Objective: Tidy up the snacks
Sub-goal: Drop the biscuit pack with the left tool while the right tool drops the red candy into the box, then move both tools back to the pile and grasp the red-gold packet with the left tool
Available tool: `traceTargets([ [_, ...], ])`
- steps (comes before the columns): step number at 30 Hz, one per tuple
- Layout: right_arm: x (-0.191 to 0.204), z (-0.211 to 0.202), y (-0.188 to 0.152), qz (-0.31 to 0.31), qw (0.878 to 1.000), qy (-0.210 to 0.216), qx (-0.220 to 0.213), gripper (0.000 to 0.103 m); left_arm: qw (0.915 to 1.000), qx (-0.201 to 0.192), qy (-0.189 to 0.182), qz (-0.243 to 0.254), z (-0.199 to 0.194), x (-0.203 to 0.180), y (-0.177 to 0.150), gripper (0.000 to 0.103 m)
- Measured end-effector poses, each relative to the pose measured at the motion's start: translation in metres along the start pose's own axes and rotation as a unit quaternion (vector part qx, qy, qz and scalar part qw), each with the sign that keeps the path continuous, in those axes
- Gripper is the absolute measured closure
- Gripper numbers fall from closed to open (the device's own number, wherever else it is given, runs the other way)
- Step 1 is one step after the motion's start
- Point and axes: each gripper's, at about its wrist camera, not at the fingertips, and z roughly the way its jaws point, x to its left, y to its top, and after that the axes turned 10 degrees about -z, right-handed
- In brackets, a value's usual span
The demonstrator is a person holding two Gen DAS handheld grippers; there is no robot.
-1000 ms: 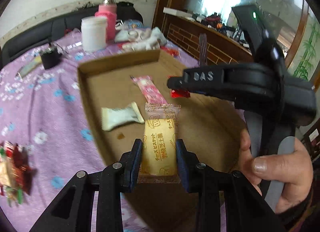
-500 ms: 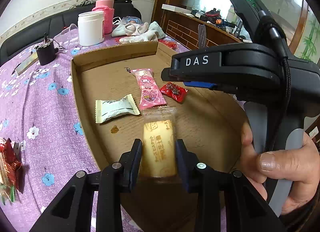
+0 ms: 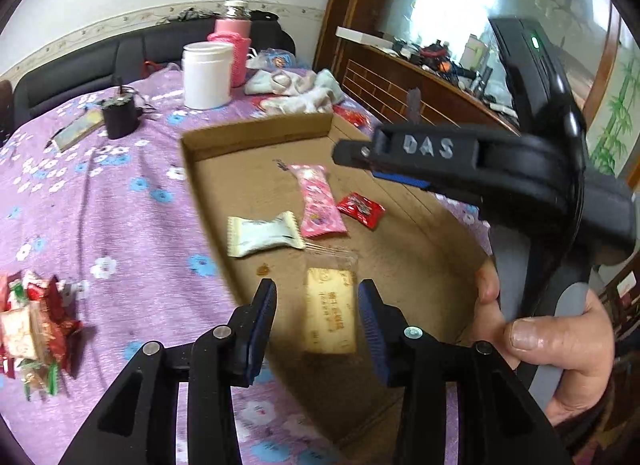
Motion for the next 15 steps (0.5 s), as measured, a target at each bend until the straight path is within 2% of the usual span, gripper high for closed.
traceTargets([
  [5, 0.016, -0.004, 0.001, -0.033, 0.999, 0.006, -0.016, 0.065, 0.9995, -0.022, 0.013, -0.021, -0.019, 0.023, 0.006, 0.059],
  [15, 0.034, 0.001, -0.003, -0.064, 0.998, 0.023, -0.015, 0.065, 0.9967, -0.049, 0.043, -0.049, -0.044, 0.060, 0.009, 0.059],
])
